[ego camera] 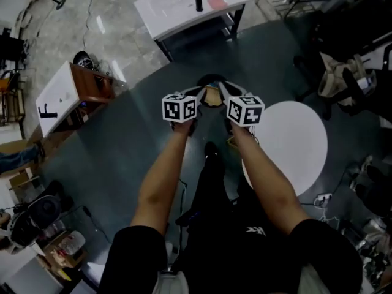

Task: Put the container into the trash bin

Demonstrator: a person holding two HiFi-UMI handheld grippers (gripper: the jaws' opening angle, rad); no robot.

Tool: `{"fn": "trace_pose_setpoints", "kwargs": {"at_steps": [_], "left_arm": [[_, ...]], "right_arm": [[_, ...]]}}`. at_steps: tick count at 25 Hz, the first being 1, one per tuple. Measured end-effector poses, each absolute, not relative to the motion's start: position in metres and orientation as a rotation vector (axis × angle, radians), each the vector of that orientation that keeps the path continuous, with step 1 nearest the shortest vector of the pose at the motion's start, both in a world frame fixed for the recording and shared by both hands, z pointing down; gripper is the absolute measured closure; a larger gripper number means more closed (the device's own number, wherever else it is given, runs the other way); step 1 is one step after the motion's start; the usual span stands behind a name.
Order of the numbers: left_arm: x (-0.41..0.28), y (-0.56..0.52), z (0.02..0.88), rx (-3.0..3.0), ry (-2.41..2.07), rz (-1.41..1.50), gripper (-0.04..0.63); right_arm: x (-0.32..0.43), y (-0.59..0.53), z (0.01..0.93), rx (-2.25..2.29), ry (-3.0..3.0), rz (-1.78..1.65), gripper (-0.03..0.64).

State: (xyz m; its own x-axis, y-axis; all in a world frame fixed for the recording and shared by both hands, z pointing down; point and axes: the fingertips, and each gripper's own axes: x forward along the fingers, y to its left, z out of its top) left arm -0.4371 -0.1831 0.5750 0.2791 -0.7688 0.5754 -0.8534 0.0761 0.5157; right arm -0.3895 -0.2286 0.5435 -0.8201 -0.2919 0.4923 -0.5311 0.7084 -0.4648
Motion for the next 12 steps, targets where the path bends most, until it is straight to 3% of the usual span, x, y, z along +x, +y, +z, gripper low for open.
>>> {"fn": "trace_pose_setpoints", "kwargs": {"at_steps": [12], "left_arm": [[-0.36,-0.158,0.36,1.997,-1.659,0.05,0.592]], "right_arm": [[-0.3,-0.216,0.331,0.371,-2.909,0.667,0.575]]}}
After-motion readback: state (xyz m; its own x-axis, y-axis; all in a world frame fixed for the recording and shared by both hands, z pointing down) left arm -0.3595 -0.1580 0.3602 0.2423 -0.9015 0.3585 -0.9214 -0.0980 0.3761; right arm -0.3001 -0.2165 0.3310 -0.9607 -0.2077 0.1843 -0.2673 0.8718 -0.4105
